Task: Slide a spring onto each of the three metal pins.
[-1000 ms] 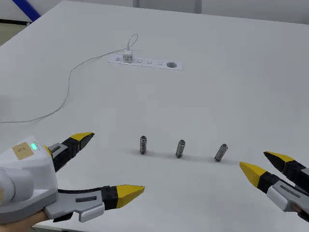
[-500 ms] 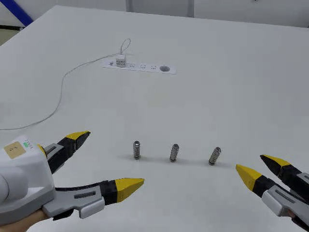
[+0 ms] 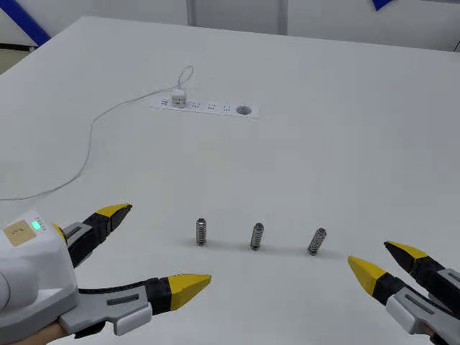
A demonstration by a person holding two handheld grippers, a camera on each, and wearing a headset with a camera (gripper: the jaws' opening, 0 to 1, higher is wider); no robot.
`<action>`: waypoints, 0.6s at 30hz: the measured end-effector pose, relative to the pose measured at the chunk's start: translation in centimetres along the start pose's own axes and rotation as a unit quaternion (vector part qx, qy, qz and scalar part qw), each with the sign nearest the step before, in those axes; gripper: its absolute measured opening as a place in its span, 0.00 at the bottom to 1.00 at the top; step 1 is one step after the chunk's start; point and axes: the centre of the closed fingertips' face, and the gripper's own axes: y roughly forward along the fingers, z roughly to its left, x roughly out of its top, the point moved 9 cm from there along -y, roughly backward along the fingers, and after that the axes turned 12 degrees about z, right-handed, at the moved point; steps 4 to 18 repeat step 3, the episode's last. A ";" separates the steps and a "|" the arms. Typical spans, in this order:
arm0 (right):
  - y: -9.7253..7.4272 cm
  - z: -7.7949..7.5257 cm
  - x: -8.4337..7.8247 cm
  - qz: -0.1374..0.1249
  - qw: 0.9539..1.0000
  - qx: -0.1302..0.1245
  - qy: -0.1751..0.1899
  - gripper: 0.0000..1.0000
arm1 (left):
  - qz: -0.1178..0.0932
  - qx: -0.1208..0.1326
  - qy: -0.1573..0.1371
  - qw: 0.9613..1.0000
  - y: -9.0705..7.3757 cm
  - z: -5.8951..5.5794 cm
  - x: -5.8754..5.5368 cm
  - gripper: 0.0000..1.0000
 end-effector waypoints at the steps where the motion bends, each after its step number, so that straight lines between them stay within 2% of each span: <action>1: 0.0 0.0 0.0 0.001 1.000 0.000 -0.001 0.39 | 0.000 -0.001 0.000 1.000 0.0 0.0 0.0 0.99; 18: 0.1 0.0 -0.1 0.003 1.000 0.001 -0.002 0.39 | 0.000 -0.001 0.000 1.000 0.0 0.0 0.0 0.99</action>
